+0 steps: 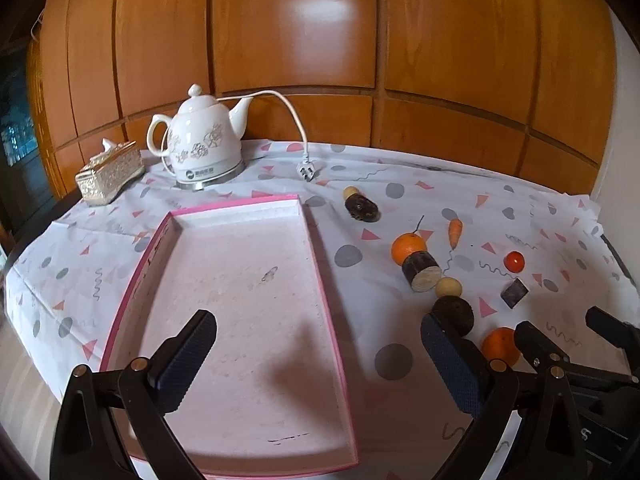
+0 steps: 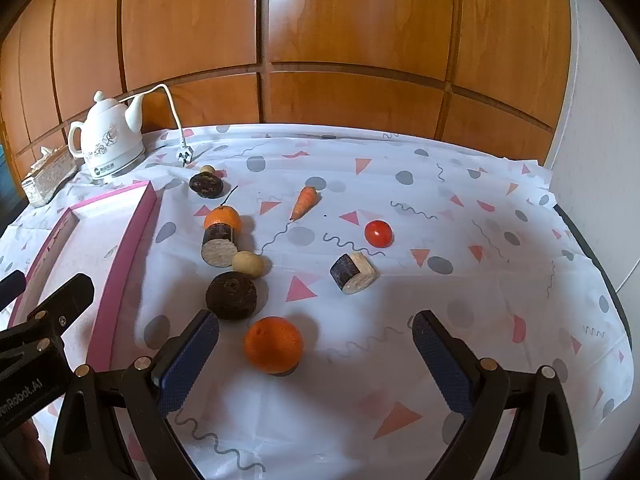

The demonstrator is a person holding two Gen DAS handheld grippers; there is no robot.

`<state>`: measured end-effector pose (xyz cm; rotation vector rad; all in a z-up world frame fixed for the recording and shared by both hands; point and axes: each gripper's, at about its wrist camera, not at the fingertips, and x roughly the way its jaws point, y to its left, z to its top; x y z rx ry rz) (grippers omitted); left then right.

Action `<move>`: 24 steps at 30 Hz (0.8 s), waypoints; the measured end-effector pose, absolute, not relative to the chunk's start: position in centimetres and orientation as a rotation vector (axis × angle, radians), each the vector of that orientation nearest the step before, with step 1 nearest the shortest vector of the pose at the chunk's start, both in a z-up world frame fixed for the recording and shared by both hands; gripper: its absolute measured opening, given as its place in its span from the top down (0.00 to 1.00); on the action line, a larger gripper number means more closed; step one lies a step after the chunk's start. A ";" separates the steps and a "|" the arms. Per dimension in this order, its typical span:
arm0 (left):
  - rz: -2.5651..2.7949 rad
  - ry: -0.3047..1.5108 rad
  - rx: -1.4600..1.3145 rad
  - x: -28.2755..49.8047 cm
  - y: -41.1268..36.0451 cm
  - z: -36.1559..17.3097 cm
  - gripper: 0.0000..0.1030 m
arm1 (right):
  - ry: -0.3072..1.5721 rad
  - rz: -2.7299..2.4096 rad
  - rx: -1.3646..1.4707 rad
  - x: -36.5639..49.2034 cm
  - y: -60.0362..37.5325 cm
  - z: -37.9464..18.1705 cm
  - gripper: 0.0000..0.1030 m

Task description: Organize fruits

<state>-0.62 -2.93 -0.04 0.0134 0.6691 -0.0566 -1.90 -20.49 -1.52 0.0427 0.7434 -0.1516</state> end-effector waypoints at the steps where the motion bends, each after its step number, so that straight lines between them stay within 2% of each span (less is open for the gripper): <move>1: -0.062 0.672 0.014 -0.6 -3.1 0.0 0.00 | 0.744 -0.152 0.046 -1.9 -20.6 -1.5 0.04; 12: -0.163 0.667 0.015 -0.5 -4.2 0.3 0.00 | 0.752 -0.183 0.084 -2.0 -23.4 -1.7 0.07; 17: -0.291 0.720 0.036 0.3 -6.2 0.2 0.00 | 0.770 -0.194 0.103 -2.1 -25.3 -2.2 0.21; 24: -0.379 0.771 0.057 0.5 -8.5 -0.7 0.00 | 0.795 -0.216 0.166 -2.3 -28.4 -3.0 0.33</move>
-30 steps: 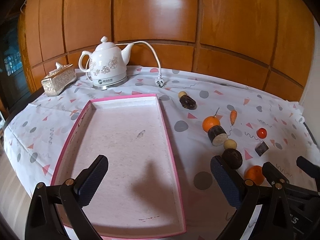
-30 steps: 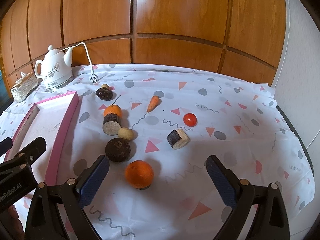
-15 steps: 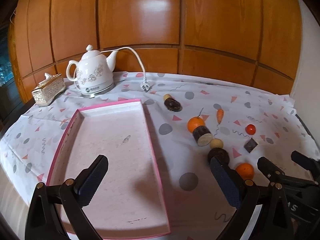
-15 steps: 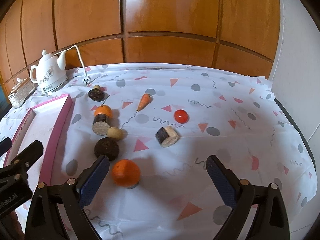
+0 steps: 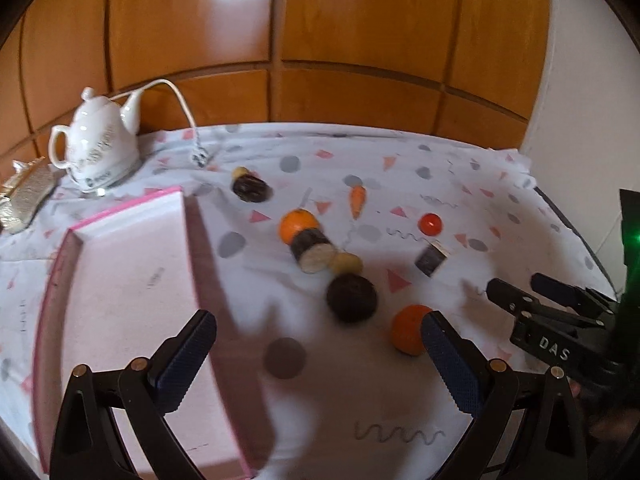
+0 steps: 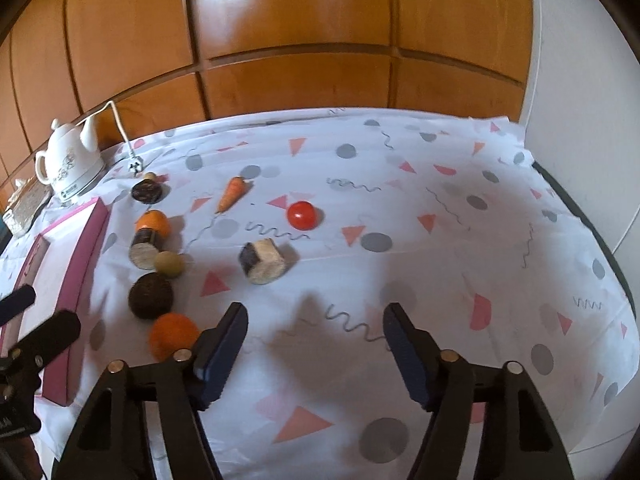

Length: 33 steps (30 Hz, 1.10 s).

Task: Organize fruits
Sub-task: 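Grasp the orange with the left tool while the right tool grasps a bark-covered log slice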

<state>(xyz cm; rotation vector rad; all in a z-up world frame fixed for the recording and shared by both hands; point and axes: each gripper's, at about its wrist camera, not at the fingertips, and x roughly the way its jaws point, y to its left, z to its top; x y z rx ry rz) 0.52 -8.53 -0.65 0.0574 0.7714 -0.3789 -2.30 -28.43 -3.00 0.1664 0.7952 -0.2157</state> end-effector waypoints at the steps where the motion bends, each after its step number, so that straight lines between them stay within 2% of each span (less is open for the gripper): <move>1: -0.394 0.782 0.071 0.6 -9.0 -0.9 0.01 | 0.800 -0.216 0.173 -2.3 -28.7 -3.1 0.34; 7: -0.496 0.834 0.111 1.1 -11.3 -2.0 0.21 | 0.824 -0.208 0.188 -2.2 -29.4 -3.8 0.45; 9: -0.541 0.864 0.113 1.3 -12.3 -2.4 0.34 | 0.823 -0.196 0.192 -2.2 -29.5 -3.8 0.49; 12: -0.580 0.885 0.135 1.4 -14.0 -3.1 0.38 | 0.822 -0.182 0.196 -2.2 -29.5 -3.8 0.50; 15: -0.599 0.913 0.143 1.8 -15.0 -3.9 0.49 | 0.823 -0.169 0.204 -2.2 -29.7 -3.9 0.50; 22: -0.581 0.937 0.137 2.5 -15.6 -5.9 0.50 | 0.829 -0.117 0.250 -1.7 -30.1 -4.2 0.50; 24: -0.603 0.922 0.111 2.5 -15.5 -5.9 0.62 | 0.820 -0.092 0.254 -1.4 -30.0 -4.0 0.50; 33: -0.605 0.881 0.100 1.2 -14.4 -5.2 0.63 | 0.818 0.038 0.254 1.7 -28.7 -3.9 0.50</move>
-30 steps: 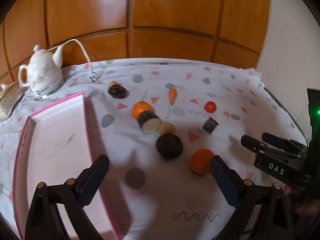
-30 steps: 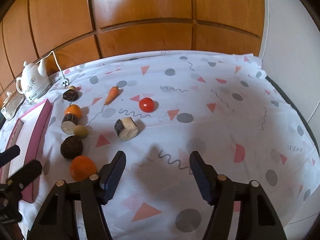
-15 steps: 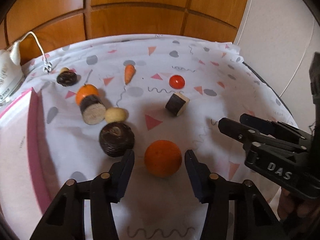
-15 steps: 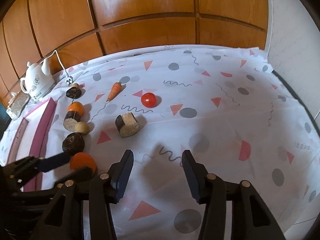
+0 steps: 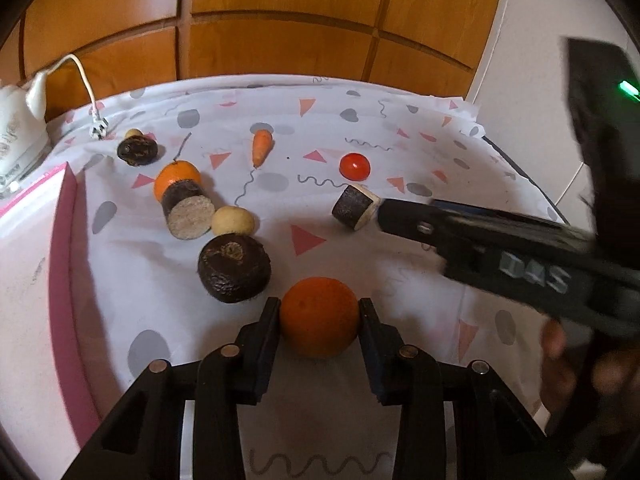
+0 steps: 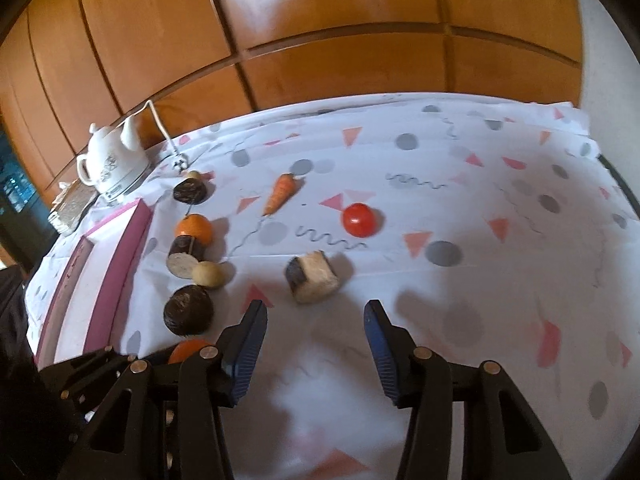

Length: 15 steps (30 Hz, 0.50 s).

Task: Organize fruits
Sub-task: 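Grasp the orange with the left tool while the right tool grasps a bark-covered log slice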

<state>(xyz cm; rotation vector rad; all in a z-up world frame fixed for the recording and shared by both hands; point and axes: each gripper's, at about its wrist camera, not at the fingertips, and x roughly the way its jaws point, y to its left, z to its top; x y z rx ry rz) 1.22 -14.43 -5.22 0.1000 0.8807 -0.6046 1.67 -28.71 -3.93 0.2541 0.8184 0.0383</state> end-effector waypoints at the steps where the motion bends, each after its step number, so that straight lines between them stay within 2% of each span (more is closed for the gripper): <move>1: -0.603 0.873 0.105 1.1 -14.3 -5.2 0.63 | 0.821 0.042 0.247 2.1 -28.6 -4.0 0.50; 9: -0.585 0.882 0.086 1.3 -13.9 -6.0 0.63 | 0.894 0.052 0.185 5.8 -28.1 -5.8 0.50; 10: -0.589 0.886 0.077 1.4 -13.8 -6.1 0.63 | 0.900 0.062 0.185 6.0 -28.1 -6.0 0.52; 11: -0.592 0.889 0.074 1.5 -13.7 -6.0 0.63 | 0.900 0.063 0.181 6.1 -28.1 -6.1 0.65; 15: -0.600 0.883 0.073 1.3 -13.6 -5.8 0.63 | 0.892 0.041 0.146 5.7 -27.8 -6.0 0.64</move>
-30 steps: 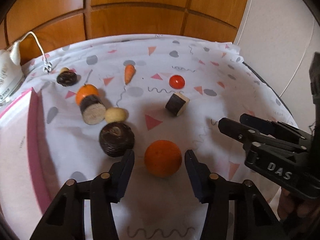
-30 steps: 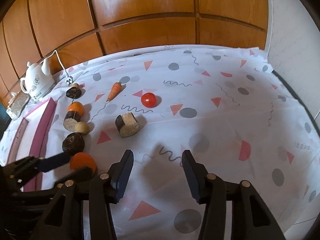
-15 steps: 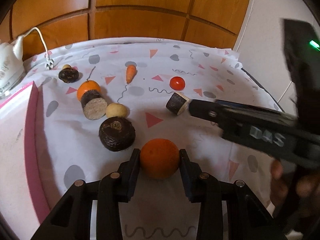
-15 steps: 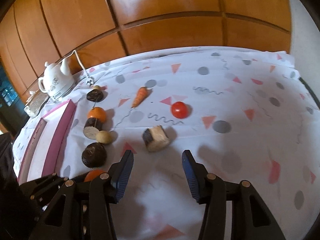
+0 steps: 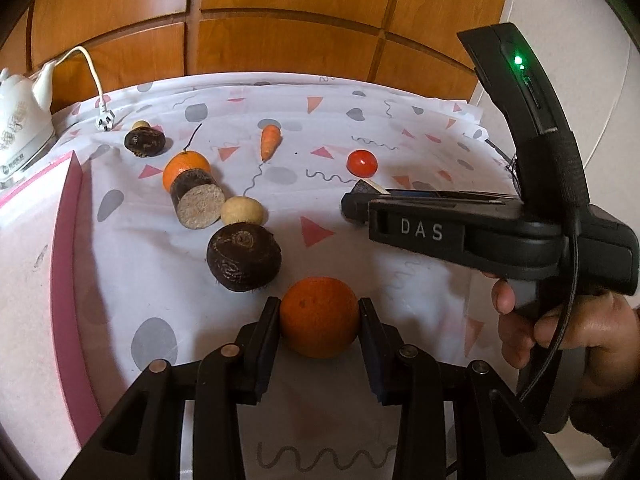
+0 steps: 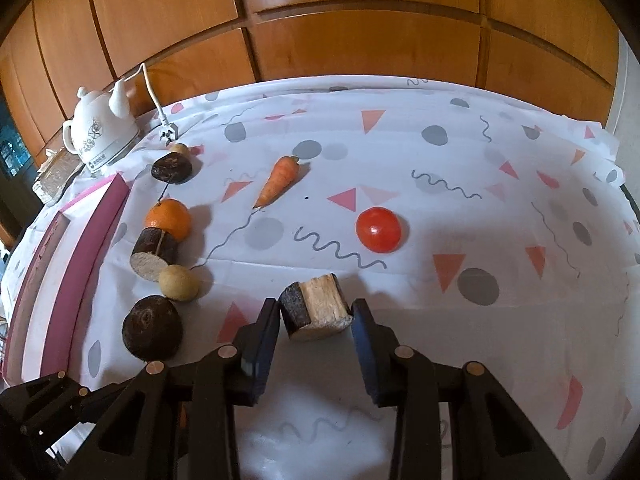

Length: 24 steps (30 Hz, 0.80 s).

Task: Organize fruits
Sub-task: 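Grasp the orange with the left tool while the right tool grasps a bark-covered log slice, then carry the orange into the pink tray with the left tool while the right tool drops the log slice there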

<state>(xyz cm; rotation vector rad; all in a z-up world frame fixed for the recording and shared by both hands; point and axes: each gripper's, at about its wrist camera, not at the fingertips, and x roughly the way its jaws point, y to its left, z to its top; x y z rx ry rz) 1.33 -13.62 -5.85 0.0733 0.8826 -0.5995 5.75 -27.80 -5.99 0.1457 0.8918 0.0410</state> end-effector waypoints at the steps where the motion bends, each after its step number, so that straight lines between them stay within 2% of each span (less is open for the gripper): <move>1: -0.602 0.888 0.066 1.3 -13.5 -5.8 0.63 | 0.888 0.036 0.131 5.5 -27.7 -5.9 0.64; 24: -0.342 0.763 -0.037 1.7 -6.3 -0.9 0.63 | 0.809 0.120 0.095 2.2 -23.4 -2.7 0.64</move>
